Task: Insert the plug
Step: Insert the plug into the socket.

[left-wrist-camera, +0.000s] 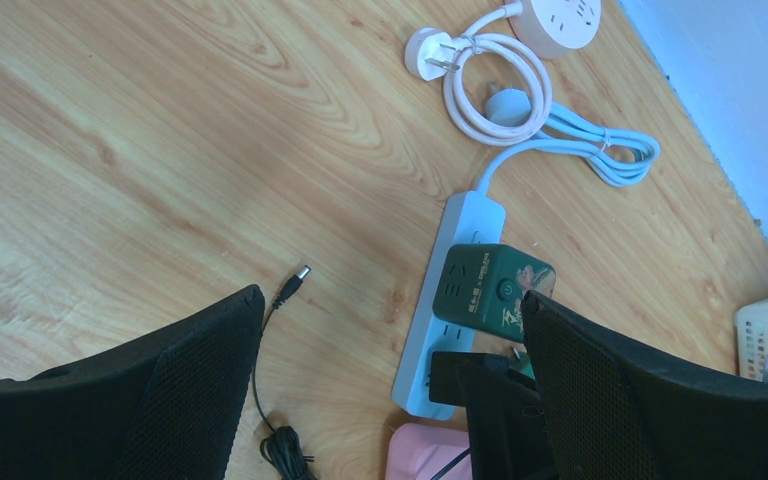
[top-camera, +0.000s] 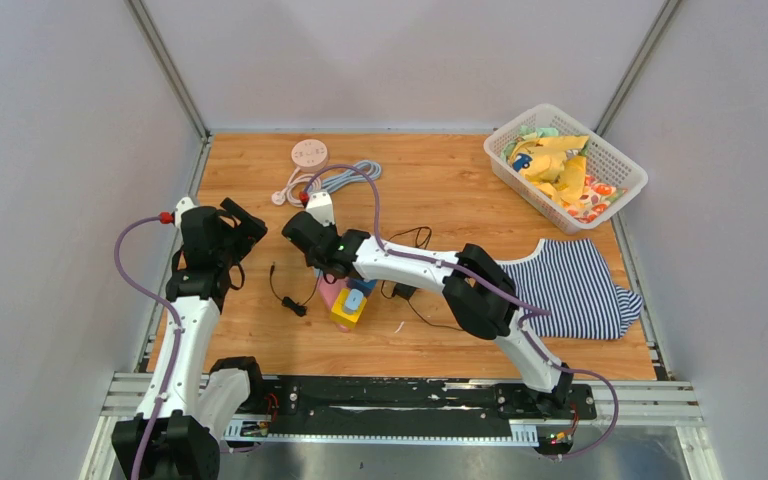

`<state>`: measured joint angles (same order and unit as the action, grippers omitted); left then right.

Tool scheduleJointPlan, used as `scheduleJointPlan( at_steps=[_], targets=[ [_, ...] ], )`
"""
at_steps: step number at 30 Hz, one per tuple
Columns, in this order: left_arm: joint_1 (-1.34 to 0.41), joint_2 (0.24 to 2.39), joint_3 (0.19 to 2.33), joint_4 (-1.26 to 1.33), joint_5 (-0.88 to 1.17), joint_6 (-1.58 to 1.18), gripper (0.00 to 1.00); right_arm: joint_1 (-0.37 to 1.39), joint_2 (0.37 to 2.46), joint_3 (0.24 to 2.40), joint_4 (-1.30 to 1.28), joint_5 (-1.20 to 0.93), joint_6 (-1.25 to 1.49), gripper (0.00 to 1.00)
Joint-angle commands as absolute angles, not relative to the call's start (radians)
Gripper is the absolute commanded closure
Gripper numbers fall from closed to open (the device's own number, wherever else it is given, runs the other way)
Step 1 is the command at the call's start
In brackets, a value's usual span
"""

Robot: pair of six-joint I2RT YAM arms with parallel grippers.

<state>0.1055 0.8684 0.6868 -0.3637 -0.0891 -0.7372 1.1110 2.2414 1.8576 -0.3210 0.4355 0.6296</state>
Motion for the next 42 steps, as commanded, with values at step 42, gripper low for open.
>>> scheduleJointPlan(
  at_steps=[42],
  targets=[
    [0.114,0.856,0.634,-0.322,-0.044,-0.742,0.11,1.051,2.184,1.608,-0.077,-0.002,0.274,1.00]
  ],
)
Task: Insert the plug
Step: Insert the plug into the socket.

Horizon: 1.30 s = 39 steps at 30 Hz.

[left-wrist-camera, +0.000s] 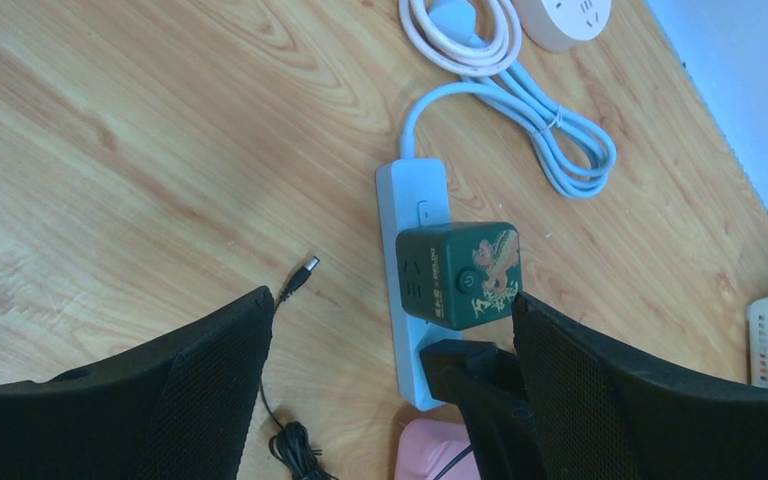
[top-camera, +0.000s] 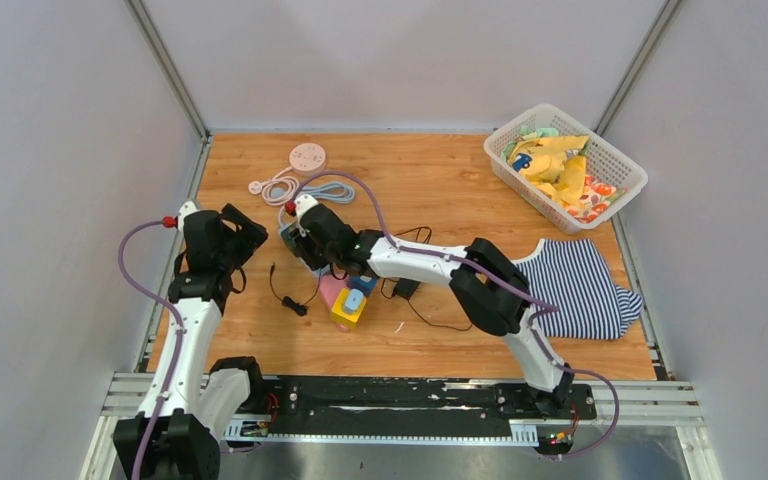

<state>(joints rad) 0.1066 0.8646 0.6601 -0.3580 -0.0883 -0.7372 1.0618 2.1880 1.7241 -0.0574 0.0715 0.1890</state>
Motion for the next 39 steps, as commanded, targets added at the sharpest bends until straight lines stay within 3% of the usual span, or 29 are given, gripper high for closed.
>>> scheduleJointPlan(
  at_steps=[1,8,18,39],
  targets=[
    [0.114,0.858,0.626,-0.314,-0.031,-0.744,0.13,1.042,2.174,1.580,-0.067,-0.002,0.296,1.00],
    [0.114,0.887,0.564,-0.213,0.108,-0.756,0.26,1.016,2.142,1.471,-0.009,-0.052,0.332,1.00],
    [0.114,0.995,0.546,-0.145,0.179,-0.798,0.32,1.016,2.182,1.569,-0.089,-0.052,0.304,1.00],
    [0.114,0.953,0.572,-0.207,0.068,-0.752,0.33,1.091,2.308,1.546,-0.134,0.052,0.305,1.00]
  ],
)
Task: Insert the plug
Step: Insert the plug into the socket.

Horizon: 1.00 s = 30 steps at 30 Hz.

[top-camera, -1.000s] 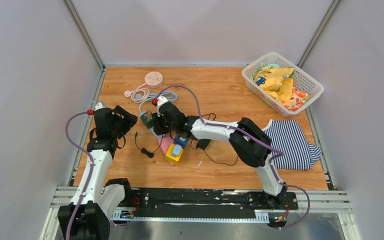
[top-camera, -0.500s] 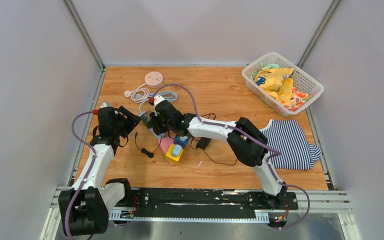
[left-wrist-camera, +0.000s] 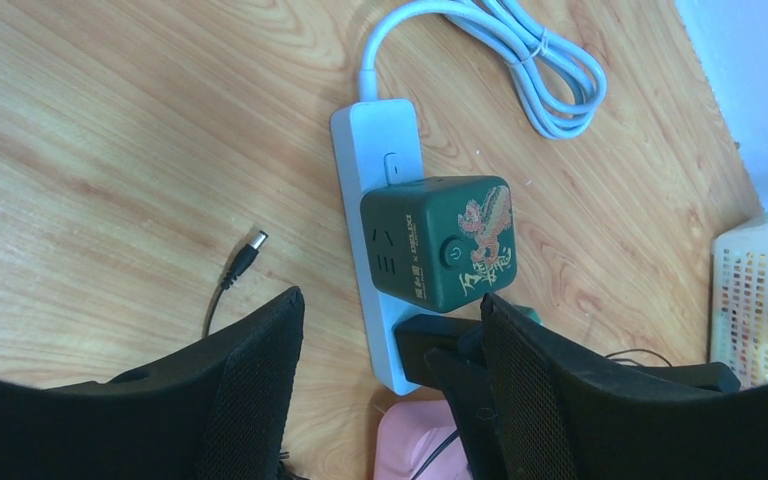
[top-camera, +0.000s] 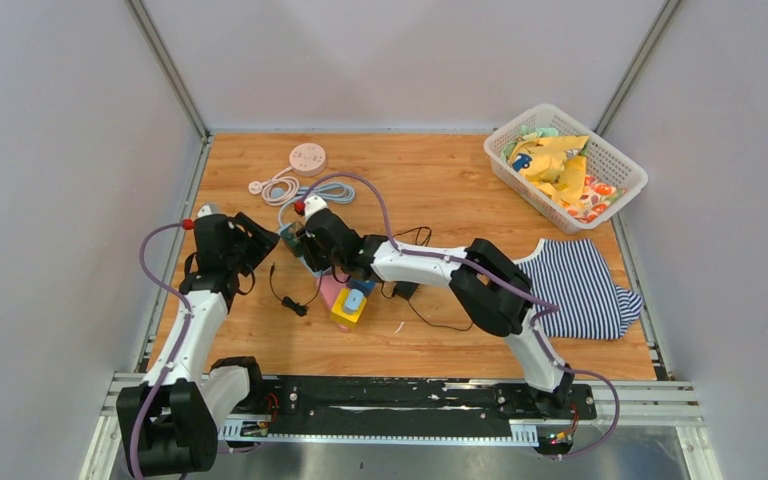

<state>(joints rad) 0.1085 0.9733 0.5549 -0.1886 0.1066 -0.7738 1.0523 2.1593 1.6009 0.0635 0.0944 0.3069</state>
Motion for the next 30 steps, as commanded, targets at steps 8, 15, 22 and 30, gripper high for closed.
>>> scheduleJointPlan(
  at_steps=[8,15,22,30],
  targets=[
    [0.114,0.944,0.613,-0.262,0.028,-0.729,0.33,1.116,2.321,1.505,-0.078,0.071,0.338,1.00],
    [0.114,0.924,0.634,-0.289,0.002,-0.711,0.32,1.154,2.326,1.423,-0.054,0.095,0.369,1.00],
    [0.114,0.914,0.642,-0.314,-0.029,-0.692,0.32,1.126,2.286,1.370,-0.112,0.108,0.432,1.00],
    [0.114,0.926,0.640,-0.310,-0.042,-0.681,0.31,1.131,2.291,1.348,-0.130,0.052,0.350,1.00]
  ],
)
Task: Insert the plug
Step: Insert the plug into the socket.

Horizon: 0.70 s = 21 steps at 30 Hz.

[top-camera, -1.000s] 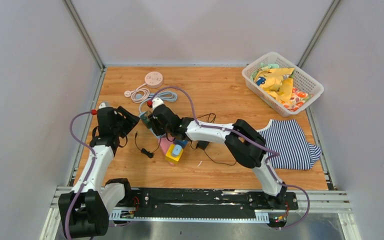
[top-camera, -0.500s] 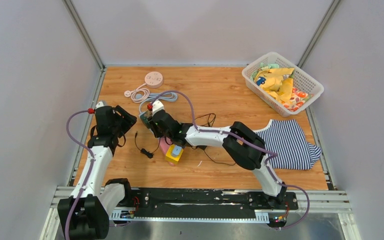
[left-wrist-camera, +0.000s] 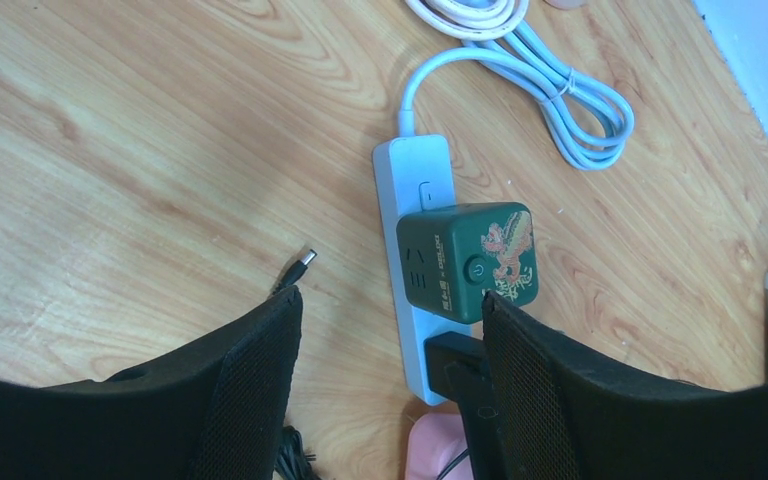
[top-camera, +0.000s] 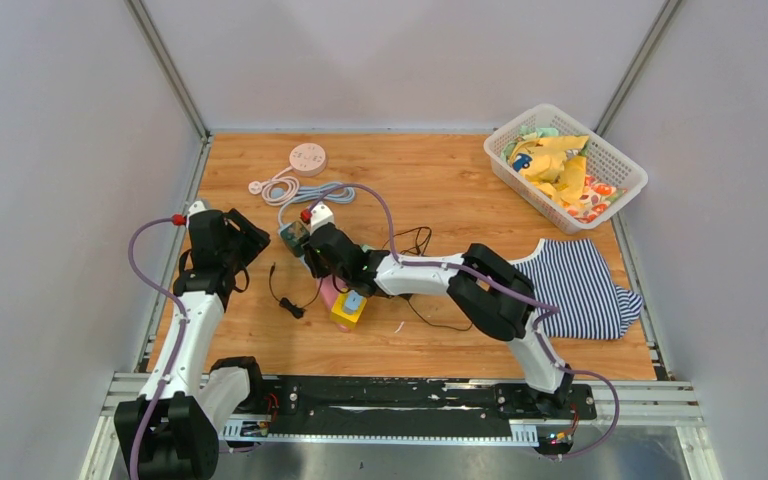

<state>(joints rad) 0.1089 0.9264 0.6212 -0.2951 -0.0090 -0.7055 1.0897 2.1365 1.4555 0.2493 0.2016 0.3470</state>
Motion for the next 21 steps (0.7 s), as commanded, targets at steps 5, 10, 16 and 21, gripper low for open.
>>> scheduleJointPlan(
  at_steps=[5,10,16,21],
  targets=[
    [0.114,0.930,0.638,-0.311,-0.043,-0.678,0.31,1.138,2.376,1.474,-0.240,0.055,0.319,1.00],
    [0.114,0.922,0.644,-0.313,-0.057,-0.677,0.31,1.139,2.394,1.436,-0.230,0.016,0.334,1.00],
    [0.114,0.920,0.644,-0.315,-0.063,-0.678,0.30,1.127,2.361,1.427,-0.176,-0.011,0.313,1.00],
    [0.114,0.917,0.679,-0.346,-0.067,-0.653,0.29,1.102,2.289,1.461,-0.131,-0.058,0.314,1.00]
  ],
)
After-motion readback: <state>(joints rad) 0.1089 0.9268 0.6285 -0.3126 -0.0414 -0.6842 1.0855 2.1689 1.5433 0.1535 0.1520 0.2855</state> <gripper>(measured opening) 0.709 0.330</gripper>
